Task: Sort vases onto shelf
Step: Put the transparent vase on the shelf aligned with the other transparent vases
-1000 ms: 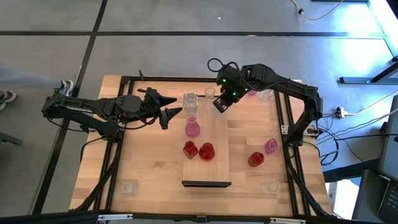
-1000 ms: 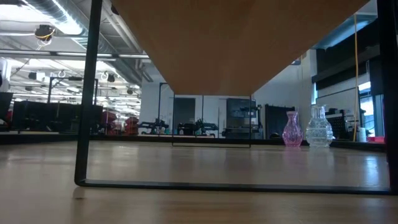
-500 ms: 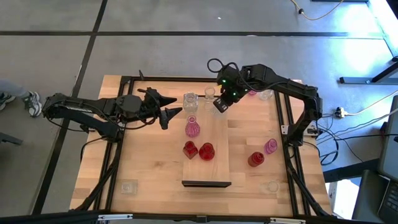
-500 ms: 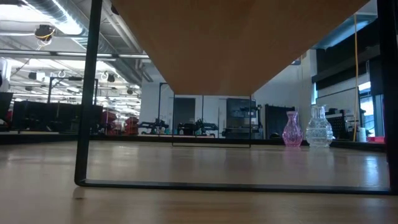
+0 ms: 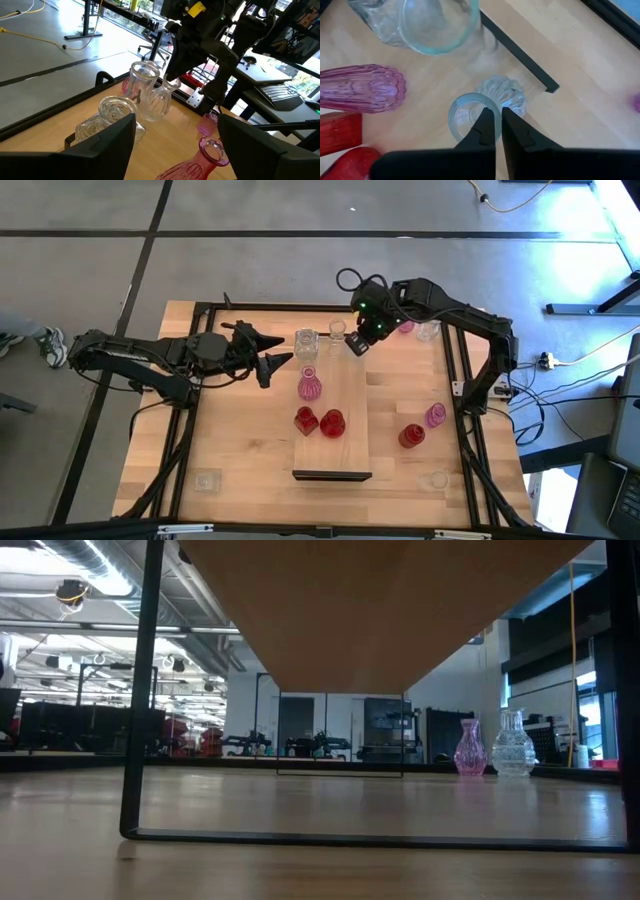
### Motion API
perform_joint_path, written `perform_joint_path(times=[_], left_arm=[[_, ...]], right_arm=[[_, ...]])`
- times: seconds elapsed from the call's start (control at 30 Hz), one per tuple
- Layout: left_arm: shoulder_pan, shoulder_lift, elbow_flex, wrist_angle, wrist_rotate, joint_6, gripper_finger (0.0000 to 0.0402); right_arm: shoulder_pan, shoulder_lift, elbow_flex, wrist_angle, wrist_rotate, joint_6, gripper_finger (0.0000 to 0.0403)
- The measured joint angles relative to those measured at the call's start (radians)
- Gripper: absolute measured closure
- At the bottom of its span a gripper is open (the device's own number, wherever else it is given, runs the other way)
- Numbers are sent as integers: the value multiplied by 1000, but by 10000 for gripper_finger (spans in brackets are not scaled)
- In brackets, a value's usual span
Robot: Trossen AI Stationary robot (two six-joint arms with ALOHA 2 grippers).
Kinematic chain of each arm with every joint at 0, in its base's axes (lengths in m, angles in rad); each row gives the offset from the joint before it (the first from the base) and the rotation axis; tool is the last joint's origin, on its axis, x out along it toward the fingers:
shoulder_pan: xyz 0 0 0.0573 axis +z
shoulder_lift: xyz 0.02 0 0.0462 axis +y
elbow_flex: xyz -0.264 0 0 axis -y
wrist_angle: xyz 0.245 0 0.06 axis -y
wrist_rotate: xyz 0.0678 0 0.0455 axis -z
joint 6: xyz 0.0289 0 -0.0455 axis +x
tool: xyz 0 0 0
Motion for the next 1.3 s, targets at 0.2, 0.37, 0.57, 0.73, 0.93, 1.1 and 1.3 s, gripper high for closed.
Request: perform_joint_path(times=[0.2,0.37,0.57,0.73,0.93,1.1,1.3], left_arm=[[0,0,0,0,0,-1,127],[0,0,0,0,0,-1,127],[0,0,0,0,0,-1,127],[0,0,0,0,0,-1,127],[0,0,0,0,0,-1,127],[0,0,0,0,0,0,127],[0,0,0,0,-2,0,127]], right_arm=[[-25,0,1,-1,16,1,402],[-54,0,1,6,-3,3,402],[-59,-2,-39,41,-52,12,402],[-56,-9,-94,106,-102,34,402],[-56,-8,-95,118,-105,34,402],[-56,-8,-92,107,-98,30,402],[-56,-9,-92,104,-98,28,402]])
